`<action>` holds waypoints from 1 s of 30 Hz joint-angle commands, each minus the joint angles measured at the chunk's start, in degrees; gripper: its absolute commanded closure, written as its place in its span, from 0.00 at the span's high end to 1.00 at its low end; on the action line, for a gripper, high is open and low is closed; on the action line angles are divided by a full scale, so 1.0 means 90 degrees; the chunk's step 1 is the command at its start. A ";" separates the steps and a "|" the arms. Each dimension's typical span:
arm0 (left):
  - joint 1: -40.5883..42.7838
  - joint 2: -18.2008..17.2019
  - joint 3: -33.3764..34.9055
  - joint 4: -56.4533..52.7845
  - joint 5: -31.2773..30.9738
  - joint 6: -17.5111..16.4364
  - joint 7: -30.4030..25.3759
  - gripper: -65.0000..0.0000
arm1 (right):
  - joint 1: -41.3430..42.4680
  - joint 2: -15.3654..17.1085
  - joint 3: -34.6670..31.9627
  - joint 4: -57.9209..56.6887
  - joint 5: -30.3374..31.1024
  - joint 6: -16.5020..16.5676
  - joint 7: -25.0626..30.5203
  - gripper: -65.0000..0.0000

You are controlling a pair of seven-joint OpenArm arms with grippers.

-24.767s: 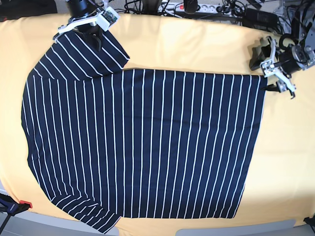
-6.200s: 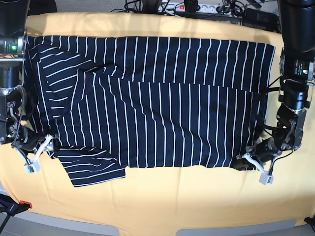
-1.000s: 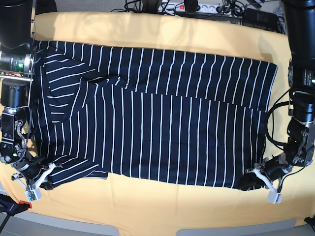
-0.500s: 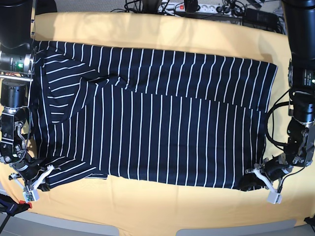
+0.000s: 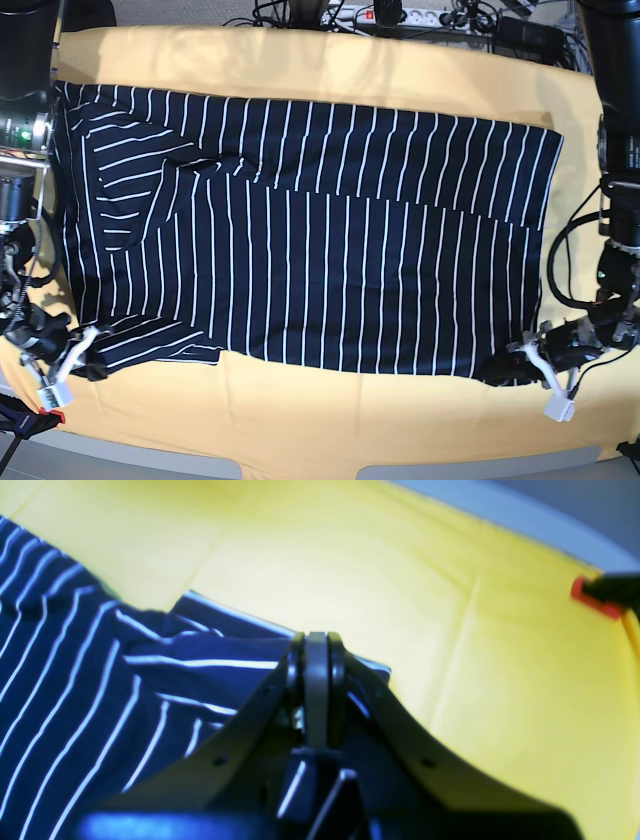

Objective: Fold the T-shirt properly
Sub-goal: 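Lift the hem with both grippers and pull it toward the collar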

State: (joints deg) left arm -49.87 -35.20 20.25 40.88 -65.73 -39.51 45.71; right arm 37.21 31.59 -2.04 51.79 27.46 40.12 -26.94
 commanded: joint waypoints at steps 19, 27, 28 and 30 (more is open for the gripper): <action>-0.0245 -0.0401 -0.0049 0.0340 -0.2141 -0.0055 0.2752 0.00 | 0.0253 0.0753 0.0058 0.0529 0.2144 -0.0013 -0.2305 0.00; -0.0172 -0.0687 -0.0049 0.0602 -0.2141 -0.0055 0.2817 0.00 | -0.0590 0.1025 0.0058 0.1156 0.2642 -0.0013 -0.2463 0.00; -0.0100 -0.0743 -0.0049 0.0775 -0.2141 -0.0055 0.2817 0.00 | -0.0743 0.1049 0.0058 0.1353 0.2637 -0.0013 -0.2463 0.00; 0.0126 -0.0857 -0.0049 0.1224 -0.2141 -0.0055 0.2817 0.00 | -0.1052 0.1112 0.0058 0.1751 0.2616 -0.0013 -0.2446 0.00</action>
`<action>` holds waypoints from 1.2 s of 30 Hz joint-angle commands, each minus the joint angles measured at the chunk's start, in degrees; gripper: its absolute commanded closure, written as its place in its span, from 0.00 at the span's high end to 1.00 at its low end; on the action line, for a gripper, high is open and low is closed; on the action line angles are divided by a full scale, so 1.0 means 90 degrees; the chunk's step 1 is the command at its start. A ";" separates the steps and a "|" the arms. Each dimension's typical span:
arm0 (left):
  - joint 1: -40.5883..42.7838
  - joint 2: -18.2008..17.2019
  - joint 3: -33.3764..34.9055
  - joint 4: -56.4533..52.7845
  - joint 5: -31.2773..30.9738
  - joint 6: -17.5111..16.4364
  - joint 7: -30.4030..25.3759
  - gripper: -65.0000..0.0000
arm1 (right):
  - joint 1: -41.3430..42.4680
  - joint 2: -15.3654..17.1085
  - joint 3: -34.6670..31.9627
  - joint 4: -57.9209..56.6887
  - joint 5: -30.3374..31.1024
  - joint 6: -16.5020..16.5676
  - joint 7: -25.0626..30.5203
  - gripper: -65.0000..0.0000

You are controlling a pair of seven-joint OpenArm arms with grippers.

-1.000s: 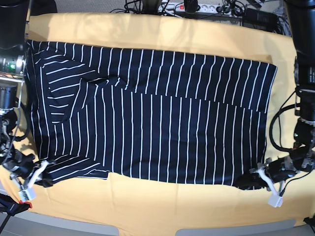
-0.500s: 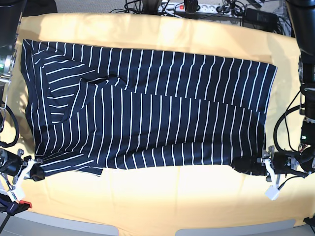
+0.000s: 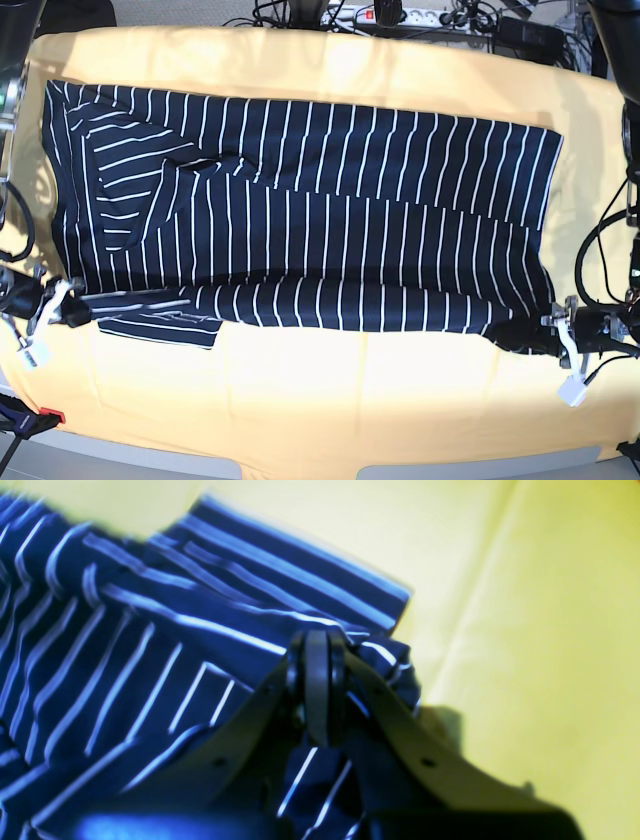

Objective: Fold the T-shirt properly
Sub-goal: 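Lift the hem with both grippers and pull it toward the collar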

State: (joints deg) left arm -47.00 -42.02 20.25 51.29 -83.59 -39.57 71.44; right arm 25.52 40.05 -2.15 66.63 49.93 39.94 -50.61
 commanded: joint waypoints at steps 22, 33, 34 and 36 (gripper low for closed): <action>0.1749 -0.1309 -0.0051 0.2052 -0.0156 -0.0048 -0.0015 0.00 | -0.0670 0.0952 0.0078 0.0765 0.1037 0.0006 -0.0991 0.00; 0.1870 -0.1586 -0.0049 0.2052 -0.0156 -0.0048 0.0527 0.00 | -0.0668 0.0952 0.0078 0.0767 0.1151 0.0006 -0.1613 0.00; 0.1870 -0.1593 -0.0049 0.2052 -0.0156 -0.0048 0.0563 0.00 | -0.0668 0.0952 0.0078 0.0767 0.1173 0.0006 -0.1746 0.00; 0.1872 -0.1591 -0.0049 0.2052 -0.0156 -0.0048 0.0695 0.00 | -0.0668 0.0952 0.0075 0.0767 0.1484 0.0006 -0.2093 0.00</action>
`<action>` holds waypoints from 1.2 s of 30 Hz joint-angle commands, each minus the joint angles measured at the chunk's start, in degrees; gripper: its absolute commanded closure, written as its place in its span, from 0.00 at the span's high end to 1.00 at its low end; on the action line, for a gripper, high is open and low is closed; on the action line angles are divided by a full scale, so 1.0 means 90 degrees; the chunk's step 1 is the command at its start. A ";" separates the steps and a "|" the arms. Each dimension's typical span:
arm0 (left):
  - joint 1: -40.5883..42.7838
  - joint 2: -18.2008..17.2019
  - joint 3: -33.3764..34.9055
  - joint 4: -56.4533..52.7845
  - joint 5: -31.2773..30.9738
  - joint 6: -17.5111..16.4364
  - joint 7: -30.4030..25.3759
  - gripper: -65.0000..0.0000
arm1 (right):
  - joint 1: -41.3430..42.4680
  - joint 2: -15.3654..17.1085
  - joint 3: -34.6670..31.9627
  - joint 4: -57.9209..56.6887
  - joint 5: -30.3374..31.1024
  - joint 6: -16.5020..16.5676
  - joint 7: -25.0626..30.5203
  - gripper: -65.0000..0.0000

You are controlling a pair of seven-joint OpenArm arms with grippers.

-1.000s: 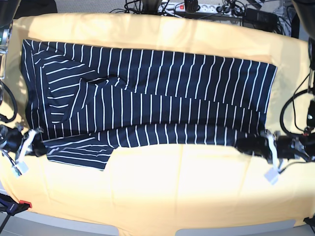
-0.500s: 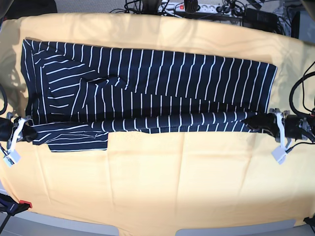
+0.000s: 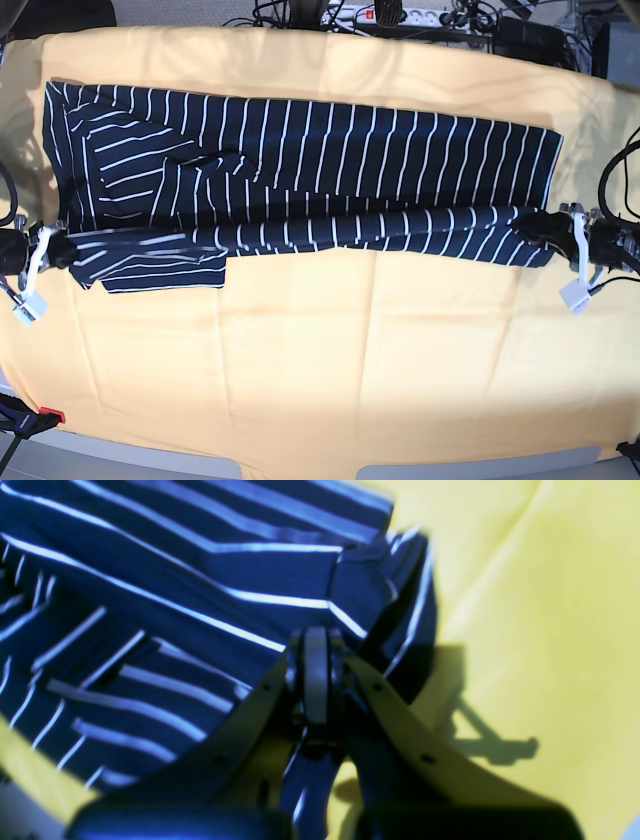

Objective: Fold the T-shirt properly
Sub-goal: 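Lift the hem with both grippers and pull it toward the collar, then lay the folded hem down and open both grippers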

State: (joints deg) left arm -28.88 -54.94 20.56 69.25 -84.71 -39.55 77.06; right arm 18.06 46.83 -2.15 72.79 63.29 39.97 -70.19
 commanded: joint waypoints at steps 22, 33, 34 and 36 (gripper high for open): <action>0.0619 -0.0138 -0.0083 0.0053 -0.0033 -0.0050 0.0296 0.36 | -0.0104 0.0197 0.0075 0.0080 -0.0223 0.0004 -0.0525 0.41; 0.0617 -0.0175 -0.0083 0.0041 0.0444 0.0046 -0.0539 0.59 | 0.0194 0.0364 0.0078 0.0078 0.1056 0.0004 0.0345 0.56; 0.0617 -0.0165 -0.0083 0.0041 0.0624 0.0070 -0.0646 0.59 | 0.0170 0.0223 0.0078 0.0063 0.0848 0.0004 0.0410 0.56; 0.0612 -0.0143 -0.0083 0.0041 0.0901 0.0160 -0.0889 0.59 | 0.0148 -0.0100 0.0078 -0.0056 0.0457 0.0004 0.0532 0.56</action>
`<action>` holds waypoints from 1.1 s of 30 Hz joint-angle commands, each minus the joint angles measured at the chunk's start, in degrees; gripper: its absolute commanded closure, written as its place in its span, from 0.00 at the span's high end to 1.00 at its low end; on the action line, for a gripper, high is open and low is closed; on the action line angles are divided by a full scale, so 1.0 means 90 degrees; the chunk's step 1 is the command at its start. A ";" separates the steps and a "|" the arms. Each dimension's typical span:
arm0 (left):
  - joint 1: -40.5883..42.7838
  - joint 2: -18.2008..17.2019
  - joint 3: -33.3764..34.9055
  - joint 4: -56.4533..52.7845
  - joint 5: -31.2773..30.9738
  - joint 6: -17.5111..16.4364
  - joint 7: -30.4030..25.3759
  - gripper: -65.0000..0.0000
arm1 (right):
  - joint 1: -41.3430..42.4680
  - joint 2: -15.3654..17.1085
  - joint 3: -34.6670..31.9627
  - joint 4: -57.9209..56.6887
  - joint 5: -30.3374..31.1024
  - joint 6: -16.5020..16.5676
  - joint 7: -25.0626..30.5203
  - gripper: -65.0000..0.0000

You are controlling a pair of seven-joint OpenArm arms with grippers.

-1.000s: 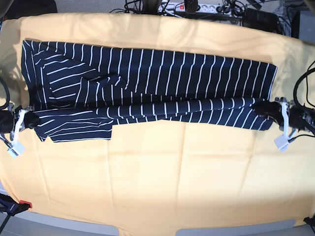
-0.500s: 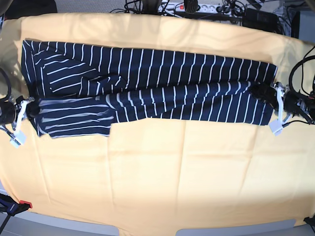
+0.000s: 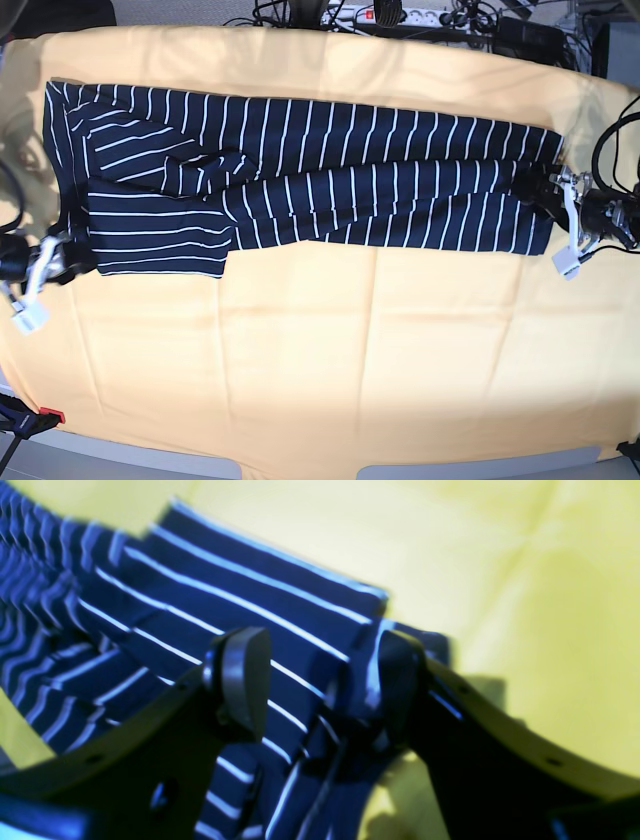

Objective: Fold the T-shirt properly
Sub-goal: 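Lay the folded hem down and open both grippers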

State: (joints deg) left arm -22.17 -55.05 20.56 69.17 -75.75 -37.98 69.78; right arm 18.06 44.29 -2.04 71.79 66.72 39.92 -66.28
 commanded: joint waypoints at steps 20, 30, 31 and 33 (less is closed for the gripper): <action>-0.0134 -0.0126 -0.0083 0.0053 0.0585 0.0080 -0.0546 0.59 | 0.0109 -0.0826 0.0066 -0.0697 -0.1406 -0.0100 0.1005 0.56; -0.0151 -0.0126 -0.0083 0.0053 0.0583 0.0078 -0.0619 0.59 | 0.0357 -0.0772 0.0066 -0.0695 -0.0369 0.0009 0.0182 0.00; -0.0168 -0.0129 -0.0083 0.0053 0.0583 0.0078 -0.0619 0.59 | 0.0357 -0.0758 0.0066 -0.0690 -0.0066 0.0009 0.0044 0.00; -0.0204 -0.0131 -0.0085 0.0053 0.0583 0.0078 -0.0658 0.59 | 0.0357 -0.0716 0.0066 -0.0685 0.0682 0.0009 -0.0311 0.00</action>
State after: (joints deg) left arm -22.57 -54.78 20.56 69.19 -70.13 -37.12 64.86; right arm 19.70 36.36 -2.00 64.86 72.44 39.70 -70.00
